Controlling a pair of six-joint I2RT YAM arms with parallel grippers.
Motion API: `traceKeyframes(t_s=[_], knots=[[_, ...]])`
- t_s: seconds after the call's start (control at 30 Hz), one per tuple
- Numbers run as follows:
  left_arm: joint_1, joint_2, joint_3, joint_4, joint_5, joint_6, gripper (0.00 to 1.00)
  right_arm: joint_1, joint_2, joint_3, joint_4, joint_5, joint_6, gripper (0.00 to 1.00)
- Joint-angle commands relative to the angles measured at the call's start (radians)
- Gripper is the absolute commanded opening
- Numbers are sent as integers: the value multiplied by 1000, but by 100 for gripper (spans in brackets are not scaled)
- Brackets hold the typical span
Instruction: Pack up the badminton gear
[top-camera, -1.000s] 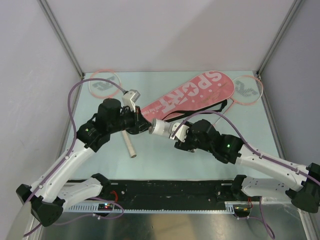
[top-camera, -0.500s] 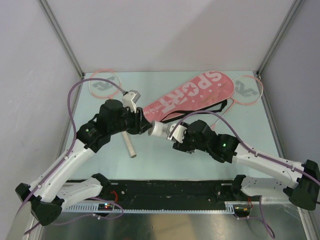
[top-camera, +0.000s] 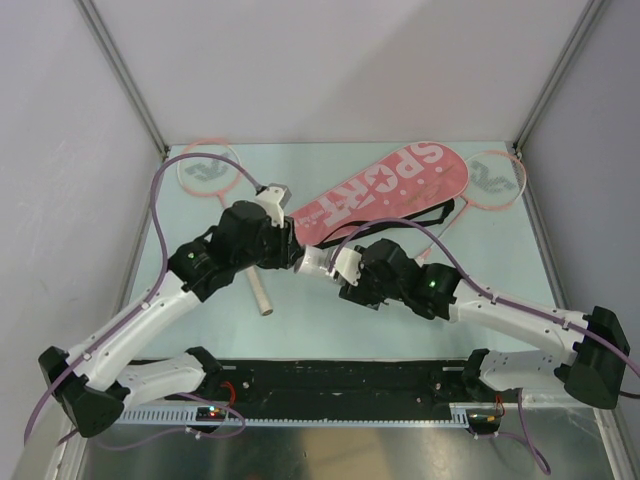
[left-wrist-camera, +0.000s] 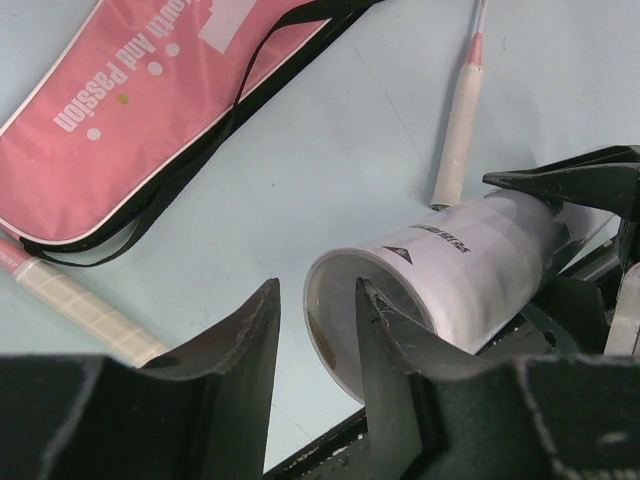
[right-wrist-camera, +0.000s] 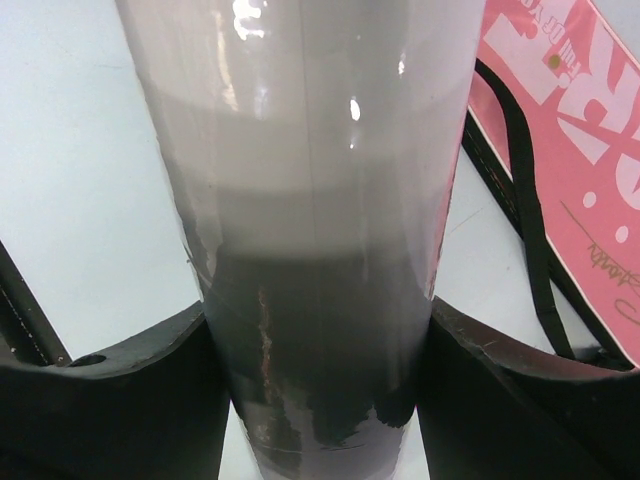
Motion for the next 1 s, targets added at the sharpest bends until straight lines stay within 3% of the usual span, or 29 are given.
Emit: traceKeyframes(t_s=[0.0,0.73,0.83,0.97], knots=[[-35,-15,-8,18,42,-34,42,9,-17,94,154,-47,28,65],[-31,-67,-39,34,132,-141,42,-32,-79,94,215,-188,144,64],[-22,-93,-28,34,88,-127,47,-32,-81,94,199,-195,142,64],[-2,-138,29,34,41,-90,65,-39,-86,94,168,-200,144,64]])
